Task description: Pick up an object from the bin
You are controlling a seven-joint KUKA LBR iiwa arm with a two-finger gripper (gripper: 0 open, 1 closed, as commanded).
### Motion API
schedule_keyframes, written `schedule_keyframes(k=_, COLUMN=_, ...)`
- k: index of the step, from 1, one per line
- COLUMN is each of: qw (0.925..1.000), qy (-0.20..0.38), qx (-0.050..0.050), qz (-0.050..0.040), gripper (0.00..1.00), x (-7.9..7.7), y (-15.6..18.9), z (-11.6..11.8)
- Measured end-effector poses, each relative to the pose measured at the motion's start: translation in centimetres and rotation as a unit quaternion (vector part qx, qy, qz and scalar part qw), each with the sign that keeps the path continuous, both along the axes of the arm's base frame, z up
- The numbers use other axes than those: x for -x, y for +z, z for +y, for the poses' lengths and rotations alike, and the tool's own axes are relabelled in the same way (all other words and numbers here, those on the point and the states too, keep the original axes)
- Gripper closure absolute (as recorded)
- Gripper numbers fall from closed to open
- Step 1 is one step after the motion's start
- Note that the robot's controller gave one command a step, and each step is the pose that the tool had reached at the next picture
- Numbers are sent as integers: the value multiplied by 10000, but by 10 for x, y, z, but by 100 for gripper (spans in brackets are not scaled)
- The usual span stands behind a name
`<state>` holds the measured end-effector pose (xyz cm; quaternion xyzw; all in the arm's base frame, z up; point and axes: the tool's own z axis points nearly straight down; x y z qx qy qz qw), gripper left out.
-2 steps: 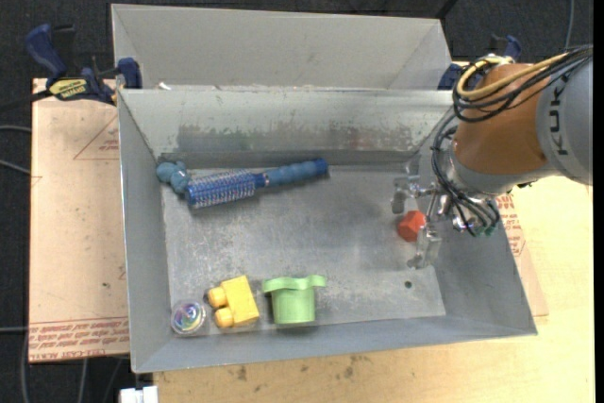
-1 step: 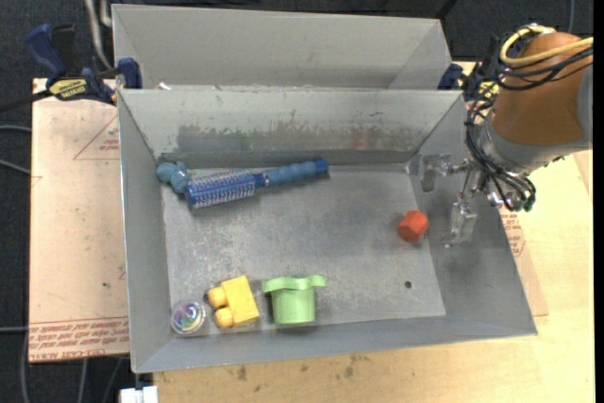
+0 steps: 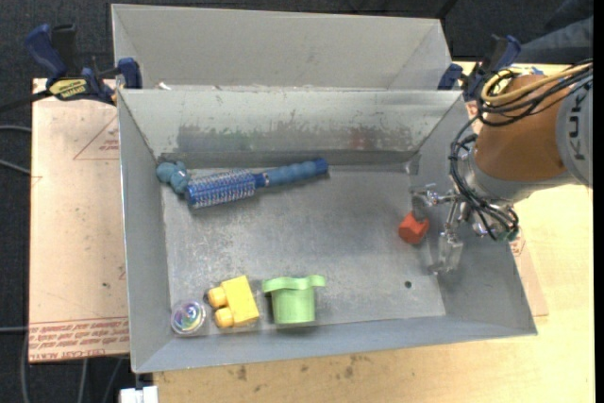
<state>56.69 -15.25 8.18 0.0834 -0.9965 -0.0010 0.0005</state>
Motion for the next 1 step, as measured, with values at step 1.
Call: schedule_keyframes(k=1, qw=9995, qy=302, qx=6, qz=-44, gripper=0, x=-49, y=-12, z=20)
